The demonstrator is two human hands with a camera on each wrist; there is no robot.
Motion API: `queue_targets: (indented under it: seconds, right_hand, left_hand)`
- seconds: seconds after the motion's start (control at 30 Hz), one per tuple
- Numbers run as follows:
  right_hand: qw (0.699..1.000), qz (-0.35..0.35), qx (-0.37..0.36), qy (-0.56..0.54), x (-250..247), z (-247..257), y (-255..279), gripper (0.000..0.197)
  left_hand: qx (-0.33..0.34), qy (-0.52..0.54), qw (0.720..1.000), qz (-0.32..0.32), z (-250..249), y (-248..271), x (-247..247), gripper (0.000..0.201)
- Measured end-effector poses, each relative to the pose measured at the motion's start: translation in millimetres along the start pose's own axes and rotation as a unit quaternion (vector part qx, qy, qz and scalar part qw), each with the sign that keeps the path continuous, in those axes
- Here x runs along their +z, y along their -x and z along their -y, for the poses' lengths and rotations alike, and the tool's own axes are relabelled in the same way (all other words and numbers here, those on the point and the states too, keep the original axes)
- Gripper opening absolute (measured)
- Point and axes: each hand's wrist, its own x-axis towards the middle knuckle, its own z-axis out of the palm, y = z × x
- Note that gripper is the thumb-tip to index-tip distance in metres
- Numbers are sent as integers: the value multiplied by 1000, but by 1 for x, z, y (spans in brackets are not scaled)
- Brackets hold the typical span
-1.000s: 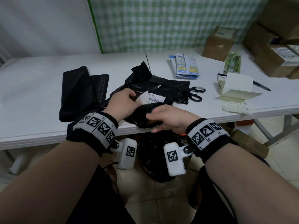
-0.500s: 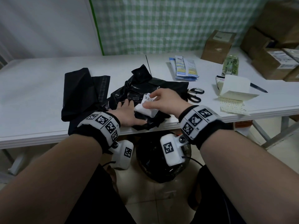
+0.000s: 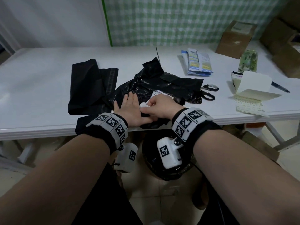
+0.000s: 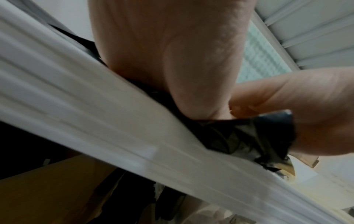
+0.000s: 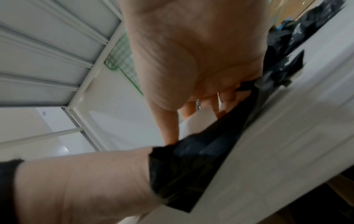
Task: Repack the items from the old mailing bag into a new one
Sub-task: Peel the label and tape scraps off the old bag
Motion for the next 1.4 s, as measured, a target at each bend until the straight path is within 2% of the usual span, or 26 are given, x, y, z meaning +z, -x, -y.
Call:
queue_targets:
  seconds: [0.13,0.33,0.4,0.53,0.6,0.73,0.97,1.07,1.17,1.2,1.3,1.33,1.4]
  right_hand:
    - [1000,-1,4,31,2,-6,-7,32]
    - [987,-27,44,-151,-2,-21,-11,51]
    - [976,-31,69,-203,-3,-26,-12,47]
    - [945,-28,101,-309,-9,-33,-13,19]
    - [934,-35,110,-337,-12,-35,-10,26]
    - [929,-34,117,-350,-13,-33,-8,35]
    - [929,23,134,-343,-10,-8,0,12]
    - [932,7,139,-334,1,5,-2,24]
    - [933,-12,143,-331,11,18,-3,13]
    - [932,-13,146,-331,13,21,-4,11]
    - [922,-5,153,-356,17,26,-6,10]
    - [918,-4,153,-365,17,26,-6,13]
    - [918,-4,157,-364,17,25,-7,33]
  left_hand:
    - [6,-8,1000,3,1,1,-2,129]
    - [7,-39,999,21,0,3,-4,134]
    - [7,-45,999,23,-1,4,-5,132]
    - [8,-40,999,28,0,5,-7,133]
    - [11,-38,999,28,0,5,-7,133]
    - [15,-34,999,28,0,6,-7,131]
    - [28,-27,999,20,9,4,-22,120]
    - [40,10,999,-3,11,6,-37,109]
    - [78,73,993,-43,10,10,-44,88]
    - [87,92,991,-42,9,12,-43,90]
    - [80,133,988,6,9,13,-29,123]
    - [75,148,986,9,10,12,-23,130]
    - [74,176,982,-4,13,9,-11,137]
